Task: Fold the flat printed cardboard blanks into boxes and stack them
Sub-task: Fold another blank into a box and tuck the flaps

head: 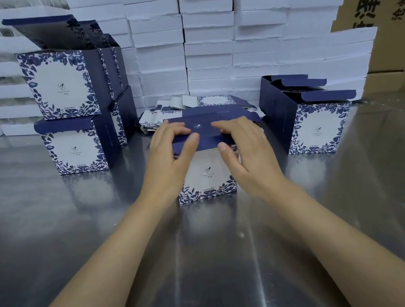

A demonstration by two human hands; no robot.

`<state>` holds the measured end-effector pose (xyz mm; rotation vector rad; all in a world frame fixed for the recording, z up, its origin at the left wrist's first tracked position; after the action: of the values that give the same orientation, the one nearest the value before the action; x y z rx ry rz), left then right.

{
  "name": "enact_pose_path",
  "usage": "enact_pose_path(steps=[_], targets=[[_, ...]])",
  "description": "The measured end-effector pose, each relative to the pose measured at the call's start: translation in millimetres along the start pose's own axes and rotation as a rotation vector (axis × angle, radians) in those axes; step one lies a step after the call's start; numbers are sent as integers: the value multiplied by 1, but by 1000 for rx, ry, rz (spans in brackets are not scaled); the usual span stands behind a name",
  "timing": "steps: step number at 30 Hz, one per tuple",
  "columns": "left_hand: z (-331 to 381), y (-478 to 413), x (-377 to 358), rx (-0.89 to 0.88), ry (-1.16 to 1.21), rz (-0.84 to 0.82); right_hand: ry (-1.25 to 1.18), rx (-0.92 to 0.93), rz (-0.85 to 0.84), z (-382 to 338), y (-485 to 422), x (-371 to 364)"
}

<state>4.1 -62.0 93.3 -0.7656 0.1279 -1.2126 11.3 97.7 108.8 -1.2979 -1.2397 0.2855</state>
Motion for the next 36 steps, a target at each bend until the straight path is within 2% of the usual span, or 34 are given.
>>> enact_pose_path(steps=[9,15,18,21,23,28,33,36], targets=[[-2,-4,-1,-53,-80,-41,85,-83,7,20,6,-9],[-6,-3,4,-15,-3,-123,-119,-183,-73,39,18,-19],[-11,0,3,32,37,-108,-226,-280,-65,43,22,-22],[-21,2,-7,125,37,-151,-278,-368,21,46,22,-22],[-22,5,-12,126,60,-163,-274,-380,51,47,22,-22],[-16,7,-11,10,84,-148,-307,-337,131,45,27,-10],[12,-7,-16,-72,158,-41,-264,-216,272,42,8,21],[37,-31,-35,-120,217,-38,-266,-240,364,58,-7,46]])
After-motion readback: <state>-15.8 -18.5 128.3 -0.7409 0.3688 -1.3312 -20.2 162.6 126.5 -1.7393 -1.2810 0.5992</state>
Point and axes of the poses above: each hand's wrist, its own y-axis away from the middle knuckle, its own x-axis out of the back of the hand, z = x × y, the point moved 7 cm from there along -y, towards the middle knuckle, and after that the axes turned 4 degrees about x, right-handed, at the moved point
